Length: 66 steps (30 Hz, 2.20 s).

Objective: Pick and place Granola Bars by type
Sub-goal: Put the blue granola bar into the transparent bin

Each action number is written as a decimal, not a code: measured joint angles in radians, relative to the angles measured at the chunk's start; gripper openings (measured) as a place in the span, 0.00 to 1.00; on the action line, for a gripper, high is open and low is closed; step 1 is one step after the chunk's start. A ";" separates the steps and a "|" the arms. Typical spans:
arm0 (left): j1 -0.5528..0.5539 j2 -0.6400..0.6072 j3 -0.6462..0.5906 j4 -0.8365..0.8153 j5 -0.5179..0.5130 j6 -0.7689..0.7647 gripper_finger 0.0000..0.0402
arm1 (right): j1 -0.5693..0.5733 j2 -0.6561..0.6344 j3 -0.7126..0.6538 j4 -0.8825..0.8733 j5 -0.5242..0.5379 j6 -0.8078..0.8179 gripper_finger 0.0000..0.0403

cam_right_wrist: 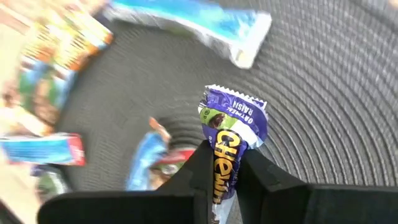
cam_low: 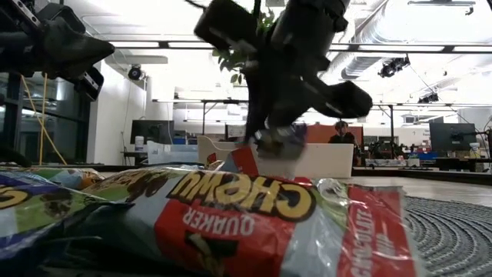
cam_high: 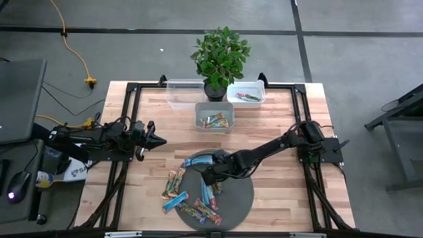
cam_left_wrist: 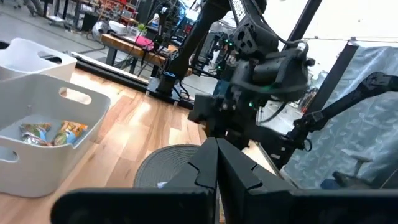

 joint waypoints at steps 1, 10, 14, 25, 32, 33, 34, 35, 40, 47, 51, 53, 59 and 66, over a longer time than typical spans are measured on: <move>0.000 0.000 0.000 0.004 0.000 -0.014 0.00 | 0.000 -0.011 0.000 0.003 0.014 -0.010 0.08; 0.000 0.001 0.055 0.073 -0.029 -0.105 0.00 | -0.001 -0.148 0.001 0.202 0.162 -0.228 0.07; 0.000 0.008 0.125 0.080 -0.089 -0.071 0.00 | -0.008 -0.202 0.002 0.350 0.205 -0.384 0.08; 0.000 0.415 0.468 0.071 -0.007 0.127 0.00 | -0.091 -0.272 0.003 0.634 0.176 -0.703 0.07; 0.000 0.642 0.662 0.072 0.089 0.199 0.13 | -0.151 -0.328 0.018 0.684 0.099 -0.817 0.07; 0.000 0.655 0.677 0.071 0.084 0.200 0.16 | -0.156 -0.334 0.028 0.680 0.091 -0.840 0.07; 0.000 0.666 0.690 0.069 0.070 0.200 0.20 | -0.160 -0.341 0.041 0.677 0.078 -0.862 0.07; 0.000 0.676 0.702 0.070 0.052 0.200 0.23 | -0.165 -0.348 0.056 0.679 0.069 -0.885 0.07; 0.000 0.705 0.733 0.072 -0.044 0.177 0.42 | -0.179 -0.354 0.168 0.618 0.032 -0.994 0.07; 0.001 0.777 0.773 0.180 -0.027 0.065 0.61 | -0.197 -0.352 0.295 0.480 0.028 -1.140 0.07; 0.000 0.838 0.824 0.183 -0.003 0.031 0.63 | -0.200 -0.352 0.319 0.465 0.028 -1.186 0.08; 0.000 0.872 0.851 0.181 0.010 0.030 0.63 | -0.200 -0.352 0.324 0.458 0.022 -1.200 0.08; 0.008 0.958 0.912 0.183 0.011 0.035 0.63 | -0.204 -0.352 0.325 0.453 -0.012 -1.210 0.08; 0.069 1.012 0.922 0.187 0.105 -0.040 0.63 | -0.205 -0.352 0.325 0.444 -0.021 -1.229 0.08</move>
